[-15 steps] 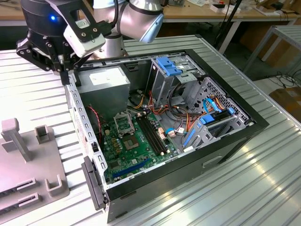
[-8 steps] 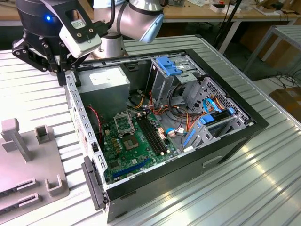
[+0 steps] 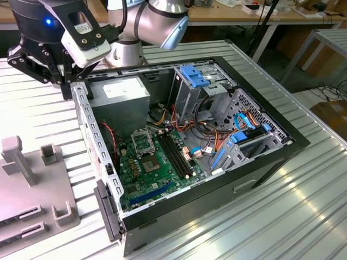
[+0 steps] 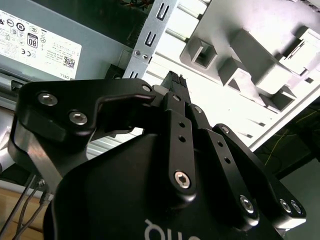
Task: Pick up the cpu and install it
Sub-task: 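Reach for the cpu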
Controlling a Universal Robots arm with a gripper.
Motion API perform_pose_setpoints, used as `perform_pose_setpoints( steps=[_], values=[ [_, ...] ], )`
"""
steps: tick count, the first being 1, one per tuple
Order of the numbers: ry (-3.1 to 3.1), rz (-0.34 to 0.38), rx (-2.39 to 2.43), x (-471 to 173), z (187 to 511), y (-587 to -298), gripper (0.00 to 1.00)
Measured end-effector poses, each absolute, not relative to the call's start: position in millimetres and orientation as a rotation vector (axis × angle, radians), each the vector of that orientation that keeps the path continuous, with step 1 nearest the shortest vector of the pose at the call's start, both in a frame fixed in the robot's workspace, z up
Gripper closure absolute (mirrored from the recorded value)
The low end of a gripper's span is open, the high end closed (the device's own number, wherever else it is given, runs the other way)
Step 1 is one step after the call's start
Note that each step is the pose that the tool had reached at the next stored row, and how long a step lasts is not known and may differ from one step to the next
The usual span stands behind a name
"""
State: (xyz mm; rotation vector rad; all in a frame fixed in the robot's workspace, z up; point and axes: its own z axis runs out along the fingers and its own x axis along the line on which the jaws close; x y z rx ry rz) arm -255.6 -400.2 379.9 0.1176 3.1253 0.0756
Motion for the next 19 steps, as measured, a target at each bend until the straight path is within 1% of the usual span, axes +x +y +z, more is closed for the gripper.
perform_pose_setpoints(
  steps=[19],
  values=[
    [3.125,0.076,0.117,-270,379,-400,0.89]
  ],
)
